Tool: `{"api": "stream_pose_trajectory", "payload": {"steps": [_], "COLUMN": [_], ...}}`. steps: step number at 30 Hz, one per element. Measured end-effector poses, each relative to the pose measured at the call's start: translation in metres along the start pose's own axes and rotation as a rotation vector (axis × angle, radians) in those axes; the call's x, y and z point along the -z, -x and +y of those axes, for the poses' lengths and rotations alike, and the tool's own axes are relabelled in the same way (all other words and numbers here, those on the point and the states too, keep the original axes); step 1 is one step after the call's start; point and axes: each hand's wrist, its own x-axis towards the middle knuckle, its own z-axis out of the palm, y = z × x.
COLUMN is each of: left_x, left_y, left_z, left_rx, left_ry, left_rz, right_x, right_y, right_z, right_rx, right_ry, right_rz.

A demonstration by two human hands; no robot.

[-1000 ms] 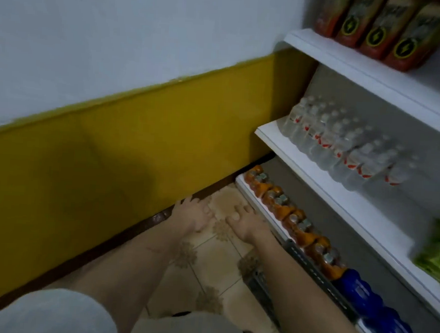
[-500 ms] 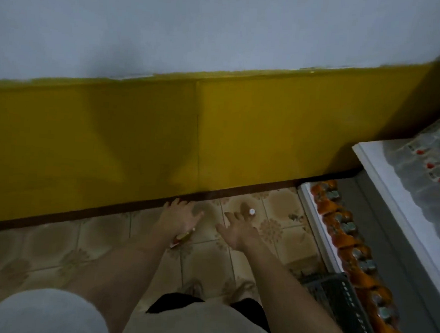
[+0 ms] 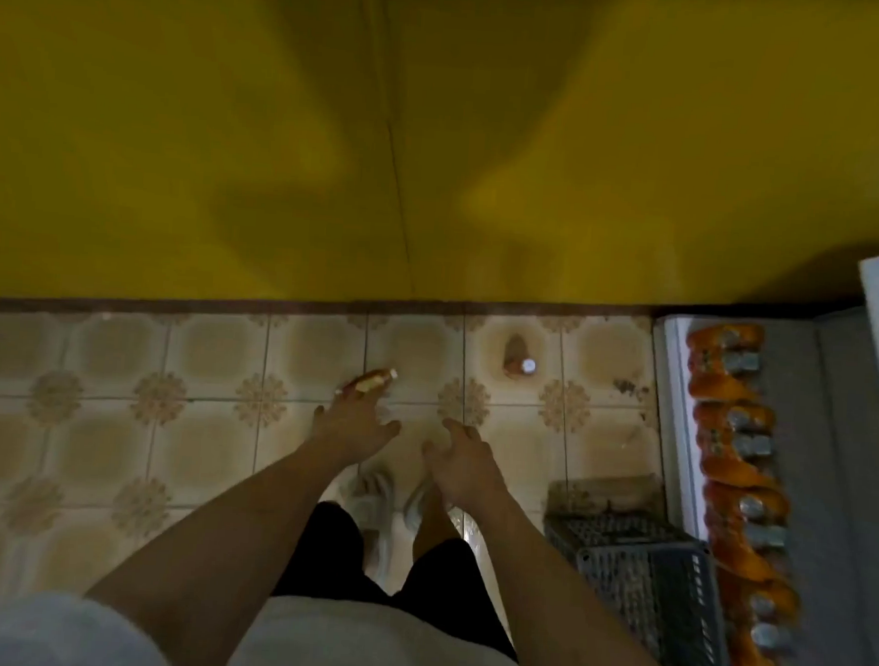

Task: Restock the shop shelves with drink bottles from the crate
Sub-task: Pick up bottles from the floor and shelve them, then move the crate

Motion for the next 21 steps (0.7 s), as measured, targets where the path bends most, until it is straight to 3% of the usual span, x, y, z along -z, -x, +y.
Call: {"api": "stream_pose_trajectory", "payload": {"steps": [6, 11, 15, 21], "left_x": [-0.073, -0.142, -0.19, -0.235], "left_y": [-0.108, -0.248, -0.364, -0.467], "left_z": [-0.015, -0.057, -0.104, -0.17], "left_rx": [0.182, 0.202, 0.194, 0.234], "left_ry": [0.11, 0.175, 0.118, -0.028], "left_rz": [0.019, 0.009, 0.088, 0.136], "right_x": [-0.03, -0.086, -0.148, -0.224], "right_y": [-0.105, -0.232, -0.349, -0.48], "right_z": [0.053, 0.105, 0.135, 0.137], "right_rx": [-0.09, -0.135, -0.174, -0.242], "right_ry": [-0.113, -0.11, -0.23, -0.457], "right_rz": [0.001, -0.021, -0.028, -0.089]}}
